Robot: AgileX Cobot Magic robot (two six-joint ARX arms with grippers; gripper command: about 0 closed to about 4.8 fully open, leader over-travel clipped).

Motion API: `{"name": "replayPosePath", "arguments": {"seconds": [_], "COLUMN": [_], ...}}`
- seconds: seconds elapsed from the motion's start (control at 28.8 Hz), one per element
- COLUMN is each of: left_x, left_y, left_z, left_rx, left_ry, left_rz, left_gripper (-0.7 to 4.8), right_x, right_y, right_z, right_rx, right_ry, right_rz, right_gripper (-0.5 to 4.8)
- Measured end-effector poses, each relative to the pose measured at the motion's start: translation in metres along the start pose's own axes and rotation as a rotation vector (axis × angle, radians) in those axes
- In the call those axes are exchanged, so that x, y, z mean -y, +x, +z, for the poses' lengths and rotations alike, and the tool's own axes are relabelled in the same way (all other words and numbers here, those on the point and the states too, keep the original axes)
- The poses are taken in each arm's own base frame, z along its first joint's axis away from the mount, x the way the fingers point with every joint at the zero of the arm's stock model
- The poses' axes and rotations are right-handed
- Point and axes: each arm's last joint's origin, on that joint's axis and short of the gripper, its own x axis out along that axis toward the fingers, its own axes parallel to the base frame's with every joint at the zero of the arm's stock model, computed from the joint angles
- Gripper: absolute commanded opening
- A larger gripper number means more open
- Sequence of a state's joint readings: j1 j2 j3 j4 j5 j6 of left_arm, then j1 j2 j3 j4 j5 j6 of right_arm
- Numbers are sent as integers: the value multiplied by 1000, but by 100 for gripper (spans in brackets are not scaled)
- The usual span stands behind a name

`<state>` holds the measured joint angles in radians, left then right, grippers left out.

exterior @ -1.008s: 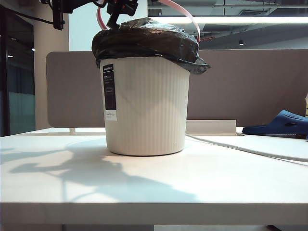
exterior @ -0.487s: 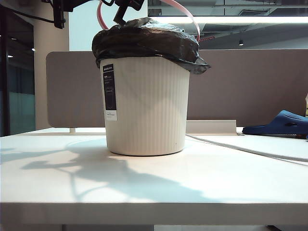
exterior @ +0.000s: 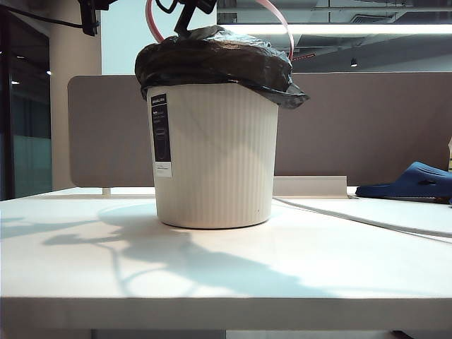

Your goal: Open the ring lid of the trash can, pull out the black garbage bag inside, and place it on the table.

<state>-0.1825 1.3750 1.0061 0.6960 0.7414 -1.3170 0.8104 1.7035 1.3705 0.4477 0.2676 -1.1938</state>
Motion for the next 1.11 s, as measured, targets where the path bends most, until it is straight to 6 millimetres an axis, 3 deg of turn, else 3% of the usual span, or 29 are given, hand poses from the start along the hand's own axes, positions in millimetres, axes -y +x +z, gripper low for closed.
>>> {"name": "replayPosePath", "arguments": {"seconds": [0.38, 0.59, 0.87, 1.11], "left_x": [1, 1, 1, 1], "left_y": [-1, -1, -1, -1], "left_z": [-1, -3, -3, -3], "left_rx": [-62, -112, -129, -146], "left_ry": [68, 112, 135, 149], "left_rz": [-20, -37, -44, -50], "left_gripper": [215, 215, 215, 215], "right_x": [24, 49, 101, 126], "right_y": [6, 11, 16, 15], "right_z": [-12, -23, -40, -54], "right_rx": [-35, -69, -81, -77], "right_ry": [4, 48, 287, 365], "right_rz": [-108, -155, -147, -195], "right_gripper": [-1, -1, -1, -1]}}
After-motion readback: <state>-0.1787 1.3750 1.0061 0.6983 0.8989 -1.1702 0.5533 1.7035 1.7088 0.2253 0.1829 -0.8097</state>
